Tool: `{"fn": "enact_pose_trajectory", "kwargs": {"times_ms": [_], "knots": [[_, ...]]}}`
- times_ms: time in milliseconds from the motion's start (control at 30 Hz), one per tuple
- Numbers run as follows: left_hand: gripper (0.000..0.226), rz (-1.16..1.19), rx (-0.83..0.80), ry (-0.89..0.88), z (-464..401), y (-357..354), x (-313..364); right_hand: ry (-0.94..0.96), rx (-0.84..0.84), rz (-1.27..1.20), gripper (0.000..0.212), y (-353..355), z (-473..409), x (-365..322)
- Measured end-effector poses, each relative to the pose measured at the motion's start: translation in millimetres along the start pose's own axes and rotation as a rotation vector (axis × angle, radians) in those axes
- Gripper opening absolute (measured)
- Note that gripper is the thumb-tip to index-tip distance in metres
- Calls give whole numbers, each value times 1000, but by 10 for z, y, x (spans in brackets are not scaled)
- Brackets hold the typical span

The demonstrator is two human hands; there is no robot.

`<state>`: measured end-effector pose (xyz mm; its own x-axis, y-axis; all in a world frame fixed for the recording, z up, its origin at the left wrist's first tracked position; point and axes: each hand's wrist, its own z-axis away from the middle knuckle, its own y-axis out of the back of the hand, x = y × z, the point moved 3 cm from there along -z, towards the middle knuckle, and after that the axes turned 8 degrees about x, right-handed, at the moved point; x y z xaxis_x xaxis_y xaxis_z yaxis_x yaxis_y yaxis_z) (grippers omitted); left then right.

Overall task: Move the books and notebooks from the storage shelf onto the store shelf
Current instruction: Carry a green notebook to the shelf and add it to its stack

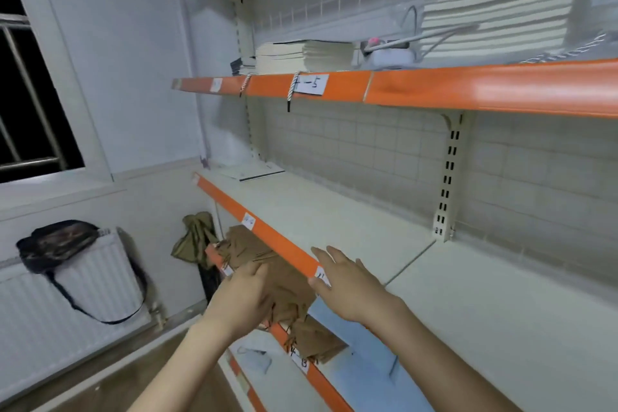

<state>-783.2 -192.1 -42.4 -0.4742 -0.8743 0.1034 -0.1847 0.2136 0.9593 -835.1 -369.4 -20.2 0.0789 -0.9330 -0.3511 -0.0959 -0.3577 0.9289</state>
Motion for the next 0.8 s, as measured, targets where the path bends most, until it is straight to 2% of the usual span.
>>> {"fn": "enact_pose_trajectory", "kwargs": {"times_ms": [233,433,800], "knots": [[54,-18,3,117,69,-126,-735,130,-116,-36,60,-470,-544,-443],[53,23,-8,179,-123,-314,-1237,210,-117,-16,59,-701,-1096,-737],[51,-29,64,196,-1532,-219,-2276,233,-49,18,55,-800,-2870,-988]]}}
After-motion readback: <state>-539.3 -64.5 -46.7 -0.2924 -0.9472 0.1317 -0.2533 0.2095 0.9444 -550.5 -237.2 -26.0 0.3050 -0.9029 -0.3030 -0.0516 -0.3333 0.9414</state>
